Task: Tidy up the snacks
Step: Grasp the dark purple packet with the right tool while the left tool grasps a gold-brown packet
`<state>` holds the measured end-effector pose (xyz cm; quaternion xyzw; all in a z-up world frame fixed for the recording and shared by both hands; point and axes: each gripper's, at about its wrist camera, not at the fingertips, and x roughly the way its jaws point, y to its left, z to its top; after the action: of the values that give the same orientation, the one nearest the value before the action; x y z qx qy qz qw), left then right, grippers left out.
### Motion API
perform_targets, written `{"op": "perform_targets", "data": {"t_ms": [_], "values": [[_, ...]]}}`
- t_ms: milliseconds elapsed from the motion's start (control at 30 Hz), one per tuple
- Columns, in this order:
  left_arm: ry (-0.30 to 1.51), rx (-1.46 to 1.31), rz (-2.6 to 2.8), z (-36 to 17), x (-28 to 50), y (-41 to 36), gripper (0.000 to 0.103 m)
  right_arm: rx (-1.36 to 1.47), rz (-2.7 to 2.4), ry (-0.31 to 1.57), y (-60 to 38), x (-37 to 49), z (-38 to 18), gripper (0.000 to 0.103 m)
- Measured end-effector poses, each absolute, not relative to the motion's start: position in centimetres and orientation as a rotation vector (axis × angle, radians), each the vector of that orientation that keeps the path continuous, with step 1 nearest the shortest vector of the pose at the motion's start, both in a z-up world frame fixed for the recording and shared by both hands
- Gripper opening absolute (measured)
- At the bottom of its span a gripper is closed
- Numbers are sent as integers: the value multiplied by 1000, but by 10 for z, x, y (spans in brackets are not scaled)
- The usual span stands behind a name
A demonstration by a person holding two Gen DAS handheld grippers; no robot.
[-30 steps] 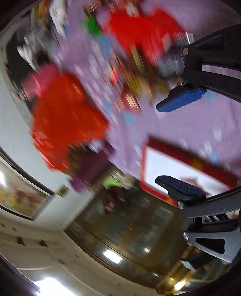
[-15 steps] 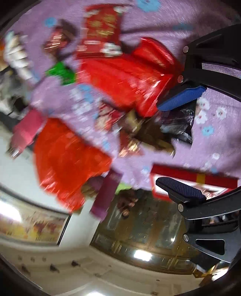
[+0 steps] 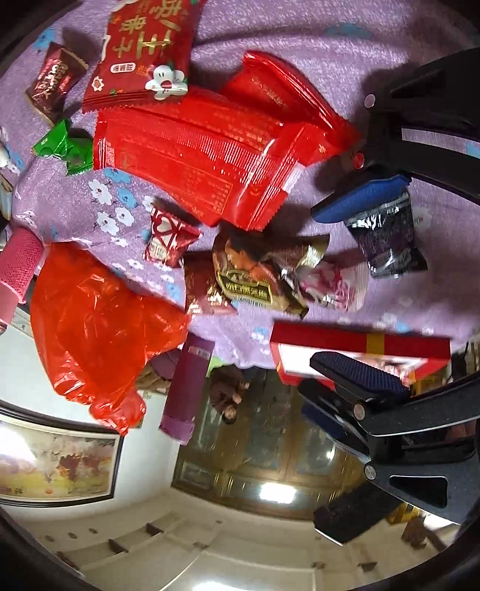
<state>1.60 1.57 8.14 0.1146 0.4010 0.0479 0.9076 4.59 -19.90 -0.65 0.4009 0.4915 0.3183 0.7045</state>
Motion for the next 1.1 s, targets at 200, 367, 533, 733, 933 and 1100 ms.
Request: {"op": "perform_targets", "data": {"t_ms": [200, 367, 533, 733, 933, 1100], "values": [[864, 284, 23, 59, 49, -22, 78, 1029, 658, 1008, -224, 48, -10, 74], [894, 240, -83, 54, 68, -39, 84, 1115, 633, 993, -238, 51, -17, 74], [989, 186, -100, 24, 75, -36, 85, 1110, 626, 986, -241, 52, -18, 74], [1027, 135, -120, 26, 31, -5, 62, 1054, 632, 1006, -232, 53, -15, 75], [970, 69, -139, 47, -25, 34, 36, 865, 662, 1073, -199, 52, -6, 75], [927, 56, -129, 60, -48, 56, 13, 675, 656, 1133, -172, 47, -3, 75]]}}
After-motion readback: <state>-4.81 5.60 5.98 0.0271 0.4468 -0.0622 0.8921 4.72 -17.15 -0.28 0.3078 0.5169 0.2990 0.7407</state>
